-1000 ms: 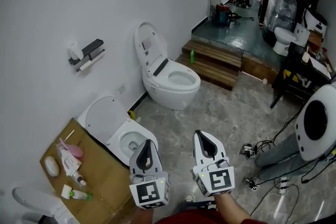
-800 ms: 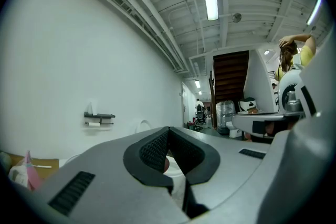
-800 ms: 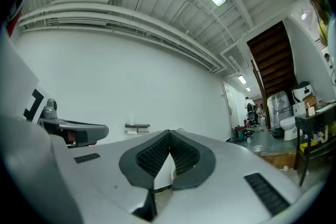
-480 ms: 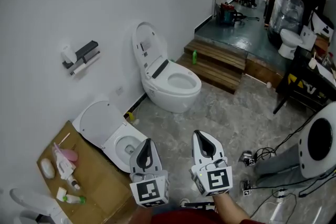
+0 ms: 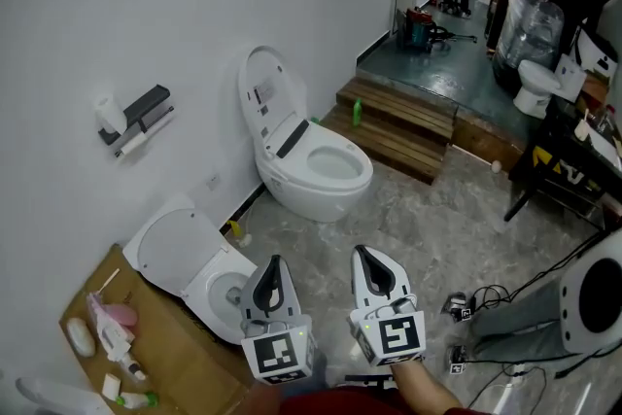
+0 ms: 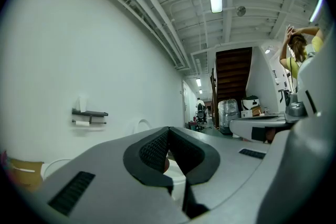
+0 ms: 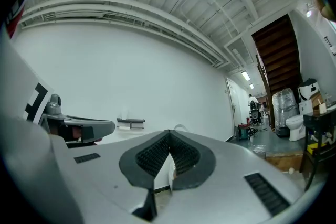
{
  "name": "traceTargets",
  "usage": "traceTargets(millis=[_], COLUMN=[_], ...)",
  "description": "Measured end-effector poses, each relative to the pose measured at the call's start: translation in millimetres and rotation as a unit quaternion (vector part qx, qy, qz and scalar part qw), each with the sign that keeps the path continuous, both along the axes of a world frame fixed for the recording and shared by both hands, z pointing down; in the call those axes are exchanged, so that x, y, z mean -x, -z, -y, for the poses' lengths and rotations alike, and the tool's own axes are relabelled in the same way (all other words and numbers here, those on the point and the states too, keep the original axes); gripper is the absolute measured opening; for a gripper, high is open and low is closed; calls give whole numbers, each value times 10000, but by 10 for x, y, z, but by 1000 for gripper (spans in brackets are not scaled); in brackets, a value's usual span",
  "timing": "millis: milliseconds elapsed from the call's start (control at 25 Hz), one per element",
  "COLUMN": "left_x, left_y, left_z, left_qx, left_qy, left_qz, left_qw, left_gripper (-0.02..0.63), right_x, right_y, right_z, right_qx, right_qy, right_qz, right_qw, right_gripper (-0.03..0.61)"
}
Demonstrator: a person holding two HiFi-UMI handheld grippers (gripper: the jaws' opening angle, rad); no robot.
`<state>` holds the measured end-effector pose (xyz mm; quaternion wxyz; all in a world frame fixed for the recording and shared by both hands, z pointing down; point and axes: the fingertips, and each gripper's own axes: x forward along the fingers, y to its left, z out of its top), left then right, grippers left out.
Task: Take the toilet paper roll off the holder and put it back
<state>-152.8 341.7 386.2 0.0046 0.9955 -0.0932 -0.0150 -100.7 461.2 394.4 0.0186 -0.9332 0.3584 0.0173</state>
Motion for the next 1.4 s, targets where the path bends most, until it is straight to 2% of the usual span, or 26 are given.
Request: traceTargets(millis=[400,760,1080,1400], left_x=[-820,-1300,-1699,-2555], left_y=[96,154,132,95], left_z=[1063,1957,2369,2662], left_qx=[-22,65,99,73], left_qy=[184,454,748,1121], left_qz=[-18,-129,-142,-80], left_qw=[9998,9989,9970,9936], left_gripper=[15,15,15,15], right_x=[-930,-1460,-1951,-2836], right_y=[163,197,177,188], right_z=[1130,2074,2481,2831], right_qx=[-15,-111,-104,-157], right_qy=[160,505,724,1081], right_qz=[-10,-110,-170,-169], right_qw=[9999,9986,9972,9939], right_gripper=[15,15,15,15])
